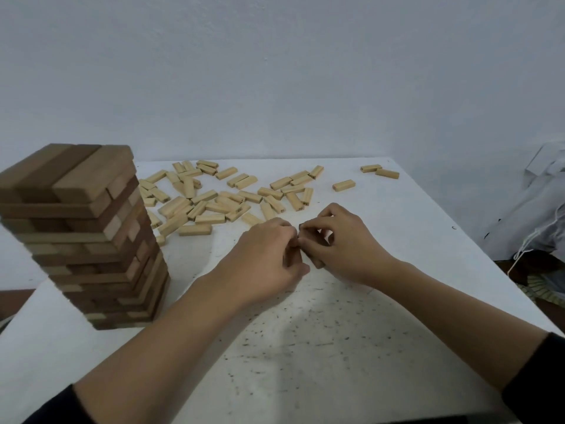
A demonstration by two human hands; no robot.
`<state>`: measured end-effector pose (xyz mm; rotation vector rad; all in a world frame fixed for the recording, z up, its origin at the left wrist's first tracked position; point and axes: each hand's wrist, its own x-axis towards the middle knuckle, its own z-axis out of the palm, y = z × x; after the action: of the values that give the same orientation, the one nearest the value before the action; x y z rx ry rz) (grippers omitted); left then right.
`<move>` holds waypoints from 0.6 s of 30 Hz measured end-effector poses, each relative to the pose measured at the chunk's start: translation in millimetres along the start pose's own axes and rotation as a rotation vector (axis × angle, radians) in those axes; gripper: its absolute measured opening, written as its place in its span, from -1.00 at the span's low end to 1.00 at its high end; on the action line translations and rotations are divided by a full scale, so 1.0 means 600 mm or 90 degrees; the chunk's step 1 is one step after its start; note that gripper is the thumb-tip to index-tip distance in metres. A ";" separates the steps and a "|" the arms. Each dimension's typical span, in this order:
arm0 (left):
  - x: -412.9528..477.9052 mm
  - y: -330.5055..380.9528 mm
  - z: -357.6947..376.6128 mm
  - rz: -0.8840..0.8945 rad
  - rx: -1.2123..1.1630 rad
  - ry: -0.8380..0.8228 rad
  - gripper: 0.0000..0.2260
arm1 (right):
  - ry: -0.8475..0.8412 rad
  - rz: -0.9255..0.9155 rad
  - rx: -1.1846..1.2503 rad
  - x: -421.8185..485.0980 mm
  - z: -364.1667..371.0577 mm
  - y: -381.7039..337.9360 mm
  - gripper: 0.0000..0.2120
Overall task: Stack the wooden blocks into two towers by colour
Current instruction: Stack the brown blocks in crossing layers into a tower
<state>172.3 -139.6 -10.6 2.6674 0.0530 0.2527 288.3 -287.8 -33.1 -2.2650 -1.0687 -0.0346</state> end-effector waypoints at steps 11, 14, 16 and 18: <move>-0.056 -0.025 0.002 -0.047 -0.056 0.050 -0.72 | 0.026 -0.038 0.056 -0.005 0.019 -0.014 -0.80; -0.058 -0.023 0.011 -0.053 -0.044 0.049 -0.67 | 0.009 -0.039 0.055 -0.003 0.015 -0.009 -0.81; -0.058 -0.022 0.015 -0.054 -0.024 0.039 -0.56 | 0.001 -0.042 0.045 -0.004 0.013 -0.006 -0.79; -0.058 -0.025 0.015 -0.052 -0.014 0.026 -0.47 | 0.001 -0.046 0.034 -0.004 0.012 -0.003 -0.76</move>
<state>140.1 -132.9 -31.0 2.6307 0.1714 0.2803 283.9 -284.8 -38.6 -2.1784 -1.1381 -0.0370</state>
